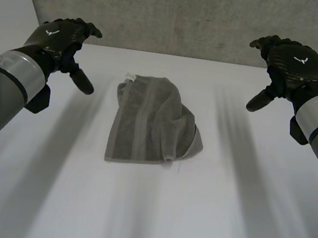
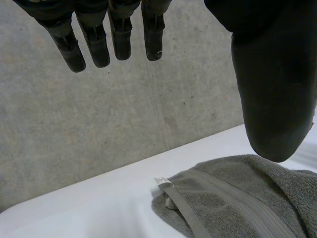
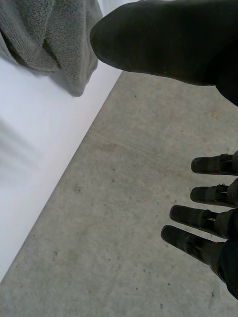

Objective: Fold the towel.

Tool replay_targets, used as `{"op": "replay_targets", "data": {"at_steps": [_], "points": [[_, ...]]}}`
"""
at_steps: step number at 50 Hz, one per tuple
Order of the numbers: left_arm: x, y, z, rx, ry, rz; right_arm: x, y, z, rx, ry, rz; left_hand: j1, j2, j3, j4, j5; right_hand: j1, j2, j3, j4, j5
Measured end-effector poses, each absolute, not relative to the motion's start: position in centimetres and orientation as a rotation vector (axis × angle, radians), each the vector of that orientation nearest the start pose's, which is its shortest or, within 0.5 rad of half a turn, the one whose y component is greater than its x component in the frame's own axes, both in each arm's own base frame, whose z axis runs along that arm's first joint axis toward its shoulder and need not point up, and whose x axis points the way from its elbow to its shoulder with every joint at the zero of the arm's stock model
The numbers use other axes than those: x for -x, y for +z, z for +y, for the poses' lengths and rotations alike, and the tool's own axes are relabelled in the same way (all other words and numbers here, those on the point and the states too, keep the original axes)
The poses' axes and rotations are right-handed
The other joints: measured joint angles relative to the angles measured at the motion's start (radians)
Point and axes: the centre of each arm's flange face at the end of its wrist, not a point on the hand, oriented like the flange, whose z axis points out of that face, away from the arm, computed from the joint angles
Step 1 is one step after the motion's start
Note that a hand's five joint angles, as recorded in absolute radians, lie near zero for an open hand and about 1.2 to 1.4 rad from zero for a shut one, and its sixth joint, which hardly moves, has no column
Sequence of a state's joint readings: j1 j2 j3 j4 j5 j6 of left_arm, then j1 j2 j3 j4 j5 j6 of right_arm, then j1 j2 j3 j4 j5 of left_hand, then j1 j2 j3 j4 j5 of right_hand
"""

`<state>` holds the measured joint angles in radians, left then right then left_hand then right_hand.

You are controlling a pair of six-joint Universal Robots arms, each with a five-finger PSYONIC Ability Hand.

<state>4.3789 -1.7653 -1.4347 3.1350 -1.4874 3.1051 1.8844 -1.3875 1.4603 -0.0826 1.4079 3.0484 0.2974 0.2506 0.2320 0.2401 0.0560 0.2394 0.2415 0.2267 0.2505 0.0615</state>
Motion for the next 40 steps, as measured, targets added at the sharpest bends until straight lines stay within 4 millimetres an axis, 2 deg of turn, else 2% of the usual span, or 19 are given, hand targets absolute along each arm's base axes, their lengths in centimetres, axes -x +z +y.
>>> {"op": "replay_targets", "data": {"at_steps": [16,25,31,40], "points": [[24.4,28.4,-28.1,-0.473,-2.317,2.514,-24.2,28.7,-28.9,0.543,-2.024,2.003,0.0,0.0,0.0,0.0,0.0,0.0,0.0,0.0,0.0,0.0],[24.6,27.2,-27.7,-0.502,-2.288,2.543,-24.9,28.0,-28.6,0.598,-1.976,1.993,0.0,0.0,0.0,0.0,0.0,0.0,0.0,0.0,0.0,0.0],[25.4,25.0,-27.6,-0.554,-2.255,2.582,-26.2,25.7,-28.7,0.744,-1.873,1.977,0.0,0.0,0.0,0.0,0.0,0.0,0.0,0.0,0.0,0.0],[27.2,20.6,-28.6,-0.7,-2.204,2.553,-29.3,20.6,-30.0,1.011,-1.746,1.932,0.0,0.0,0.0,0.0,0.0,0.0,0.0,0.0,0.0,0.0]]}}
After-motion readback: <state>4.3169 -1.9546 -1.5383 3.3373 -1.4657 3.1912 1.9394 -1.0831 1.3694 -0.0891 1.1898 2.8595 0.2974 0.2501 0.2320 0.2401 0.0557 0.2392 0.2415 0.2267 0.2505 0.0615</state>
